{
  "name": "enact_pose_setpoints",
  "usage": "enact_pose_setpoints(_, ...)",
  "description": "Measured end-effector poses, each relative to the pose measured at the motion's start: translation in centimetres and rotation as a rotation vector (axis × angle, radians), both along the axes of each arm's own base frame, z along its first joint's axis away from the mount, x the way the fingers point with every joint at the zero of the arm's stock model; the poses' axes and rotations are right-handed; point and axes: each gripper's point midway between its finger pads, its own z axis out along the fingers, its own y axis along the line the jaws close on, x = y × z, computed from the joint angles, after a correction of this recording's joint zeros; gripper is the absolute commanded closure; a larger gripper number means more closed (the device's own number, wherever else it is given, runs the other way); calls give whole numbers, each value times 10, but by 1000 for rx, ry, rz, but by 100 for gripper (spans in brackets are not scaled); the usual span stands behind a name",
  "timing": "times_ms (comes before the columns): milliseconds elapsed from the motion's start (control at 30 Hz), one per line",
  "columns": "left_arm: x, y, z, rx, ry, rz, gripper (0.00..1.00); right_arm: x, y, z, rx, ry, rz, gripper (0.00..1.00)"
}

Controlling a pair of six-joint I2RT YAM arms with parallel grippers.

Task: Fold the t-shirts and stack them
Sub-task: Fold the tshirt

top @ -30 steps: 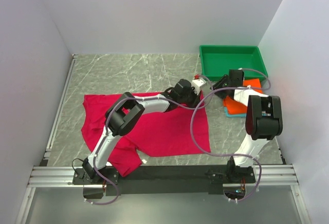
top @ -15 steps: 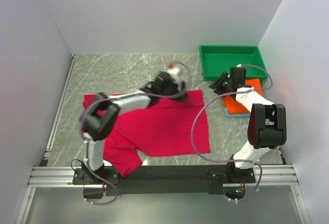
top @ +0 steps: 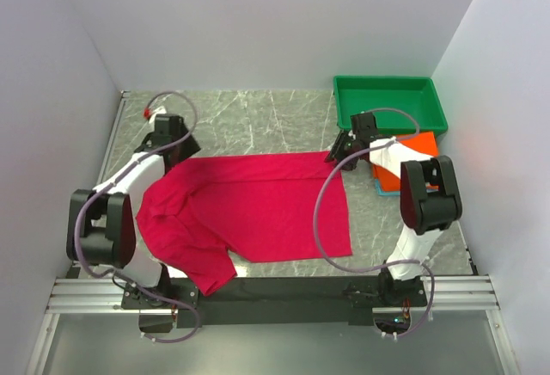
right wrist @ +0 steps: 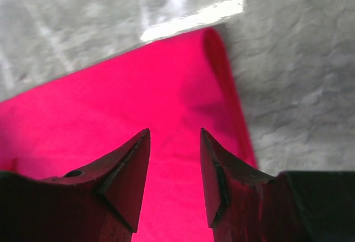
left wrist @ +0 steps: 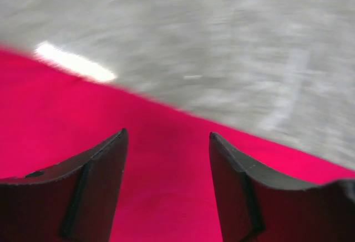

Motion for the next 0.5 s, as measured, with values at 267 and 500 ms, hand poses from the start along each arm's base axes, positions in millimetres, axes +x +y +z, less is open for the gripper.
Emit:
enact_pose_setpoints(267,-16,69,-75,8,235,183,37,6,-10,-23,-77,93,-13,54)
enact_pose_setpoints(500,-12,109,-85,-10,276,293,34,12,-13,-25,-105,120,-22,54)
